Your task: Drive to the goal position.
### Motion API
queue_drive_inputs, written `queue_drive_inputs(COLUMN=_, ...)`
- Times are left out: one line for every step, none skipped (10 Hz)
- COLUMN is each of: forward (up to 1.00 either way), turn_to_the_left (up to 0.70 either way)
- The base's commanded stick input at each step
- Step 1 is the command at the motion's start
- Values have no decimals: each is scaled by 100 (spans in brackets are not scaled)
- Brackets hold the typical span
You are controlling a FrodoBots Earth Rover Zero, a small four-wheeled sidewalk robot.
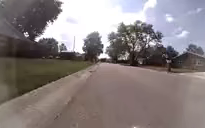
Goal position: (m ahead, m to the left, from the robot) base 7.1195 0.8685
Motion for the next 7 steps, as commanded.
queue_drive_inputs(forward=100, turn_to_the_left=0)
queue_drive_inputs(forward=100, turn_to_the_left=0)
queue_drive_inputs(forward=100, turn_to_the_left=0)
queue_drive_inputs(forward=100, turn_to_the_left=0)
queue_drive_inputs(forward=100, turn_to_the_left=0)
queue_drive_inputs(forward=100, turn_to_the_left=0)
queue_drive_inputs(forward=100, turn_to_the_left=0)
